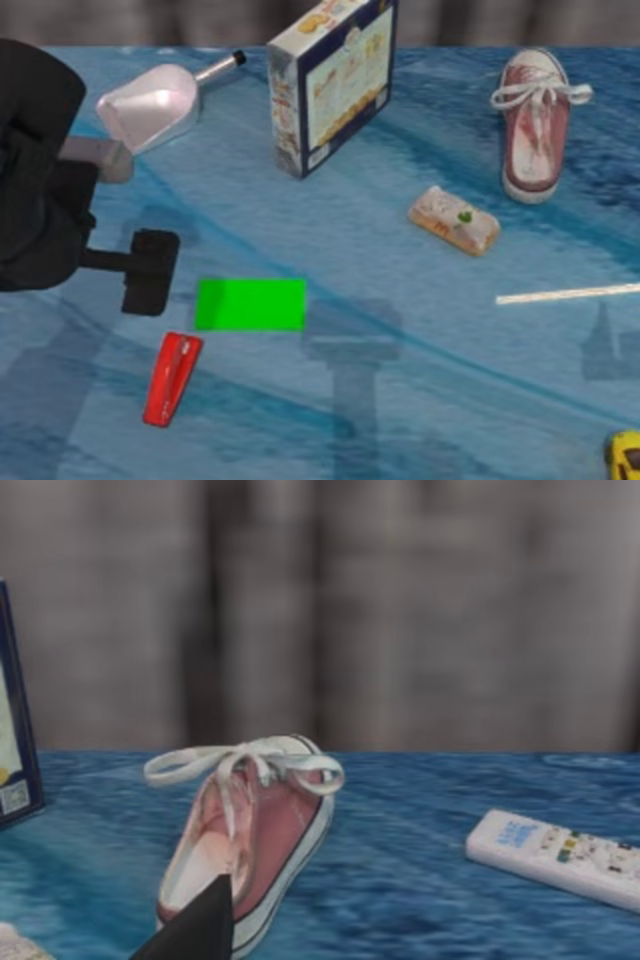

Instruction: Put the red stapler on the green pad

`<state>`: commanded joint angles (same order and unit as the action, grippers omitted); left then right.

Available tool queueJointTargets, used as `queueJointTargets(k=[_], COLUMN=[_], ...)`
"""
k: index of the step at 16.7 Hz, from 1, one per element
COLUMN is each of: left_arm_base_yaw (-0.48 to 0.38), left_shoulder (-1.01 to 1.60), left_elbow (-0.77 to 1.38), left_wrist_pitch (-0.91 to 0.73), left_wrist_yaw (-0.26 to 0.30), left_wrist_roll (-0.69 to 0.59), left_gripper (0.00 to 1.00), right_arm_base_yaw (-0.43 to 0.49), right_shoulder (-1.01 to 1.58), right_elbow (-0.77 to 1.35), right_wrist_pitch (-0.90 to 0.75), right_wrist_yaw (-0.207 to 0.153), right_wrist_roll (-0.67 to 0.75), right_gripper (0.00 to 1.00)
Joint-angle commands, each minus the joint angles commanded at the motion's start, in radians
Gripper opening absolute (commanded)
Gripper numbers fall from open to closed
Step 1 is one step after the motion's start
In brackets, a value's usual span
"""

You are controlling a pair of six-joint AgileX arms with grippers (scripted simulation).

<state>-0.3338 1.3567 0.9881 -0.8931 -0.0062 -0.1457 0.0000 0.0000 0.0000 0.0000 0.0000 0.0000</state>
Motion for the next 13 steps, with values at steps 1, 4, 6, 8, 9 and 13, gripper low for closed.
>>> queueJointTargets(k=[1,4,6,8,9,13], left_arm_base_yaw=[-0.019,-0.065,-0.086,-0.096,-0.098,-0.093], left_shoulder=[0.072,0.253,0.332,0.369,0.374,0.371], left_elbow=[0.057,0.2,0.266,0.301,0.305,0.302], left_wrist_pitch=[-0.049,-0.164,-0.213,-0.237,-0.241,-0.238], left_wrist_yaw=[0.001,0.003,0.005,0.006,0.006,0.006], left_wrist_roll=[-0.009,-0.03,-0.039,-0.044,-0.045,-0.044], left_gripper=[1.0,1.0,1.0,1.0,1.0,1.0], right_arm_base_yaw=[0.0,0.0,0.0,0.0,0.0,0.0], right_shoulder=[0.0,0.0,0.0,0.0,0.0,0.0], right_elbow=[0.0,0.0,0.0,0.0,0.0,0.0], right_wrist_pitch=[0.0,0.0,0.0,0.0,0.0,0.0], right_wrist_yaw=[0.0,0.0,0.0,0.0,0.0,0.0], right_wrist_roll=[0.0,0.0,0.0,0.0,0.0,0.0], right_gripper=[1.0,1.0,1.0,1.0,1.0,1.0])
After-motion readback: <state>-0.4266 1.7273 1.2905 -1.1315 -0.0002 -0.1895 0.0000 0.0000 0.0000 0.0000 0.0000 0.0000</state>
